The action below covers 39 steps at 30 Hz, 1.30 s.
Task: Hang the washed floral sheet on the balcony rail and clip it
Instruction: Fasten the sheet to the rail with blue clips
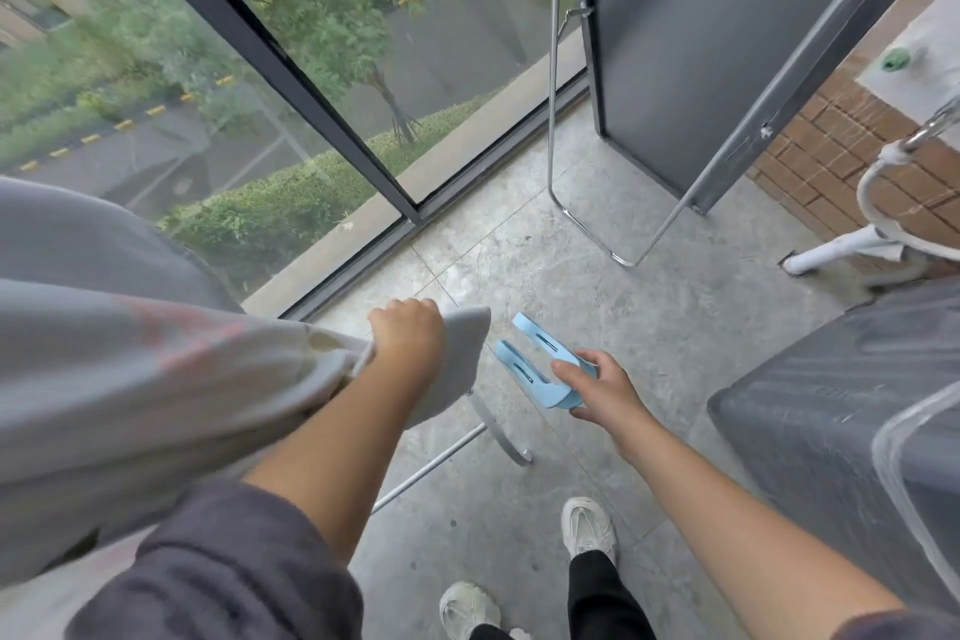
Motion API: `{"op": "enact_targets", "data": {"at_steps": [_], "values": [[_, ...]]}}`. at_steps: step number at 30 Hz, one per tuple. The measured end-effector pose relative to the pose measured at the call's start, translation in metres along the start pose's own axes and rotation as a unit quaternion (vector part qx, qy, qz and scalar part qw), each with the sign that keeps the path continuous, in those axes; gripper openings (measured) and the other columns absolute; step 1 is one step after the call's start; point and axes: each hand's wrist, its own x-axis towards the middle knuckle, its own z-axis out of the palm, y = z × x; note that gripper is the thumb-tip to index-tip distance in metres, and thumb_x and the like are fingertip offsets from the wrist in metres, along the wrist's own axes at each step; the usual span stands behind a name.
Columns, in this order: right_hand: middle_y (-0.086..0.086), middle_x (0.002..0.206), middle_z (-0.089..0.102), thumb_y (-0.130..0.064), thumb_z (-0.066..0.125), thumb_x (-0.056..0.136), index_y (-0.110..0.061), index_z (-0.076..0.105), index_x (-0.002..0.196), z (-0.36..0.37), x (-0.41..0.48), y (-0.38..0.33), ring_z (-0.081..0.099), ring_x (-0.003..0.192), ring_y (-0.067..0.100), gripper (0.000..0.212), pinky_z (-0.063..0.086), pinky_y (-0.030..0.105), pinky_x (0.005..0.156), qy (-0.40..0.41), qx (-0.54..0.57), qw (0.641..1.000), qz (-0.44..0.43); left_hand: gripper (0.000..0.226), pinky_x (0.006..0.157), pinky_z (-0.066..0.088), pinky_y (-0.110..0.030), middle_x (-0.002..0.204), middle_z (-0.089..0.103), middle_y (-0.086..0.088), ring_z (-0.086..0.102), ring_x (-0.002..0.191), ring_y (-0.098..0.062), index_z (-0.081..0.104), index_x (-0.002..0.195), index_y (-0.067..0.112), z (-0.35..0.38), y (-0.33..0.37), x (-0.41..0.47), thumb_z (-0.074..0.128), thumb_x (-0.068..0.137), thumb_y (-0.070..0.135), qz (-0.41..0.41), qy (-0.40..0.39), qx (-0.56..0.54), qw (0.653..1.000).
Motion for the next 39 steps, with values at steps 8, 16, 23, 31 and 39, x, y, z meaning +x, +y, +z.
{"op": "enact_targets", "data": {"at_steps": [8, 16, 23, 31, 39], "values": [[-0.003, 0.115, 0.054, -0.032, 0.063, 0.087, -0.025, 0.047, 0.118, -0.006, -0.074, -0.072, 0.06, 0.104, 0.017, 0.036, 0.052, 0.035, 0.087, -0.01, -0.005, 0.992, -0.127, 0.041, 0.096, 0.039, -0.03, 0.133, 0.053, -0.007, 0.05, 0.12, -0.024, 0.044, 0.134, 0.012, -0.038, -0.008, -0.086, 0.044, 0.093, 0.02, -0.005, 0.014, -0.45, 0.893], [0.003, 0.116, 0.057, -0.036, 0.065, 0.075, -0.031, 0.053, 0.109, 0.005, -0.227, -0.159, 0.064, 0.101, 0.014, 0.036, 0.055, 0.021, 0.07, -0.137, 0.022, 0.944, -0.299, 0.046, 0.093, 0.044, -0.026, 0.127, 0.055, -0.004, 0.053, 0.111, -0.011, 0.042, 0.134, 0.009, -0.119, -0.1, -0.234, 0.054, 0.093, 0.025, 0.1, 0.163, -0.636, 0.748], [0.002, 0.109, 0.061, -0.048, 0.069, 0.058, -0.026, 0.055, 0.117, 0.039, -0.36, -0.213, 0.064, 0.096, 0.014, 0.064, 0.05, 0.03, 0.081, -0.231, -0.045, 0.885, -0.402, 0.043, 0.095, 0.049, -0.04, 0.116, 0.058, -0.009, 0.057, 0.1, -0.018, 0.046, 0.128, 0.01, -0.165, -0.174, -0.355, 0.06, 0.088, 0.018, 0.142, 0.258, -0.719, 0.629], [0.008, 0.111, 0.063, -0.053, 0.087, 0.045, -0.017, 0.046, 0.13, 0.105, -0.474, -0.249, 0.063, 0.098, 0.019, 0.101, 0.052, 0.026, 0.074, -0.318, 0.0, 0.809, -0.494, 0.029, 0.068, 0.051, -0.018, 0.09, 0.071, 0.0, 0.065, 0.075, -0.004, 0.064, 0.098, 0.018, -0.172, -0.252, -0.472, 0.077, 0.073, 0.024, 0.208, 0.467, -0.699, 0.5], [0.003, 0.122, 0.062, -0.073, 0.074, 0.05, -0.018, 0.046, 0.137, 0.142, -0.583, -0.328, 0.059, 0.11, 0.02, 0.107, 0.041, 0.042, 0.101, -0.202, -0.039, 0.707, -0.677, 0.031, 0.09, 0.038, -0.025, 0.108, 0.061, 0.004, 0.053, 0.104, -0.01, 0.064, 0.102, 0.018, -0.204, -0.382, -0.549, 0.046, 0.084, 0.035, 0.043, 0.783, -0.348, 0.514]]}}
